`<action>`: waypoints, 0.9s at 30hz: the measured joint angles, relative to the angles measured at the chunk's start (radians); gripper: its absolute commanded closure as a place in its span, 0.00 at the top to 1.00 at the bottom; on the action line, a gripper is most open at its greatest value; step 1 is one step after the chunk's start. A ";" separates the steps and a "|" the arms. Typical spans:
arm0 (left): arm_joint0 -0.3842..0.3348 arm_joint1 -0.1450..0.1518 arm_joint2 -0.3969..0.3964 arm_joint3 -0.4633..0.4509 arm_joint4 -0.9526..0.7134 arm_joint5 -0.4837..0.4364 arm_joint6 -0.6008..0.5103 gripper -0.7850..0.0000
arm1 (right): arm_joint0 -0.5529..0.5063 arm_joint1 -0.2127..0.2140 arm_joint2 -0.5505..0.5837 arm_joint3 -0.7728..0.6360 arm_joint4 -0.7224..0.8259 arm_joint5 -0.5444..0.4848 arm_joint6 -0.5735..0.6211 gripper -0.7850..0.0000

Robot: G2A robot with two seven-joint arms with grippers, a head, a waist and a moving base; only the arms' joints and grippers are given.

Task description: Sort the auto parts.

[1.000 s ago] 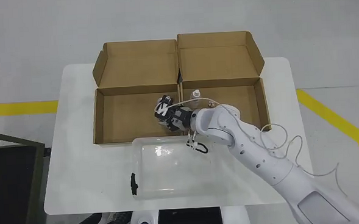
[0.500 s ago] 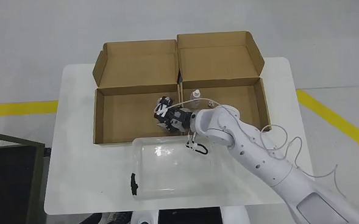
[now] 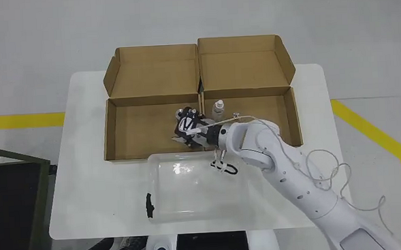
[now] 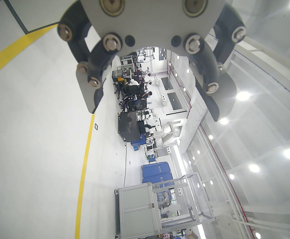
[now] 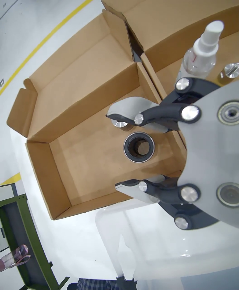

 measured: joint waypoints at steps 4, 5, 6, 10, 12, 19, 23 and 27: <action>0.000 0.000 0.000 0.000 0.000 0.000 0.000 1.00 | -0.072 0.022 0.063 -0.098 -0.028 -0.031 -0.023 0.67; 0.000 0.000 0.000 0.000 0.000 0.000 0.000 1.00 | -0.091 0.027 0.079 -0.118 -0.036 -0.040 -0.033 0.68; 0.000 0.000 0.000 0.000 0.000 0.000 0.000 1.00 | -0.110 0.032 0.095 -0.137 -0.044 -0.049 -0.044 0.69; 0.000 0.000 0.000 0.000 0.000 0.000 0.000 1.00 | -0.209 0.058 0.181 -0.220 -0.095 -0.086 -0.104 0.75; 0.000 0.000 0.000 0.000 0.000 0.000 0.000 1.00 | -0.257 0.069 0.222 -0.254 -0.120 -0.098 -0.134 0.80; 0.000 0.000 0.000 0.000 0.000 0.000 0.000 1.00 | -0.463 0.105 0.394 -0.358 -0.203 -0.109 -0.290 1.00; 0.000 0.000 0.000 0.000 0.000 0.000 0.000 1.00 | -0.572 0.119 0.487 -0.386 -0.212 -0.092 -0.382 1.00; 0.000 0.000 0.000 0.000 0.000 0.000 0.000 1.00 | -0.674 0.129 0.579 -0.404 -0.212 -0.076 -0.470 1.00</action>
